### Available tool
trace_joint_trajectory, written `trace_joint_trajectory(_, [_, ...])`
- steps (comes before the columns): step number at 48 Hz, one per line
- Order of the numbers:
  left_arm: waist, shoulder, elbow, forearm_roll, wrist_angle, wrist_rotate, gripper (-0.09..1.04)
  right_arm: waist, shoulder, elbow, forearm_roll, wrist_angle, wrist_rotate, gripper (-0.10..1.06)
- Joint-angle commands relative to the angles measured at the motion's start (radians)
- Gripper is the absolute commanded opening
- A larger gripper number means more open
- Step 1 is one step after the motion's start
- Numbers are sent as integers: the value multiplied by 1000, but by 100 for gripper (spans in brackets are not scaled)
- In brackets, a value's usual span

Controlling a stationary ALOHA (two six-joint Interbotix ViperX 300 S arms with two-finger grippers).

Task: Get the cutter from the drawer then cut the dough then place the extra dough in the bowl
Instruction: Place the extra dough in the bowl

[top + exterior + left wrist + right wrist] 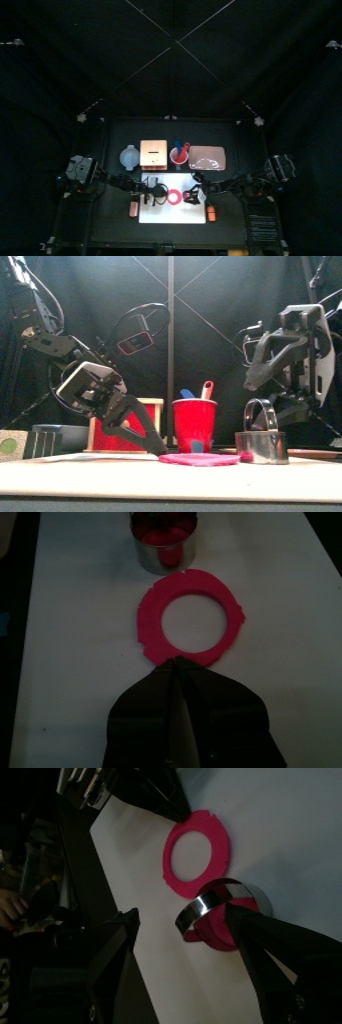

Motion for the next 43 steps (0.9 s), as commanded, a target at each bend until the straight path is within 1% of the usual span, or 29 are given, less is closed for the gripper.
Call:
trace_joint_trajectory(1, [3,-20,-21,-3,-3,-2,55,-21,-95,0,-15,91,-2,98])
trace_joint_trajectory(9, [3,-17,-23,-2,-3,-2,55,-46,-209,8,-40,249,0,98])
trace_joint_trajectory(15, [11,-17,-21,-2,-3,-2,55,-54,-278,-34,-89,382,-2,98])
trace_joint_trajectory(17, [14,-20,-23,-3,-3,-2,55,-54,-287,-52,-126,425,-2,98])
trace_joint_trajectory(20, [20,-23,-26,-5,-3,-2,55,-54,-291,-84,-201,488,-2,98])
trace_joint_trajectory(24, [28,-29,-31,-5,-8,-2,55,-54,-282,-121,-333,554,-2,98])
trace_joint_trajectory(25, [31,-34,-34,-5,-8,-2,55,-52,-275,-133,-388,572,0,98])
trace_joint_trajectory(27, [34,-37,-37,-5,-8,-2,55,-51,-259,-149,-459,586,6,98])
trace_joint_trajectory(31, [38,-44,-44,-3,-8,0,55,-49,-219,-170,-569,588,14,98])
trace_joint_trajectory(33, [38,-49,-44,-3,-8,2,55,-52,-196,-183,-600,588,14,98])
trace_joint_trajectory(37, [38,-63,-44,-2,-3,5,55,-57,-141,-209,-632,589,11,98])
trace_joint_trajectory(43, [38,-91,-34,-5,-2,23,55,-55,-89,-236,-658,607,9,98])
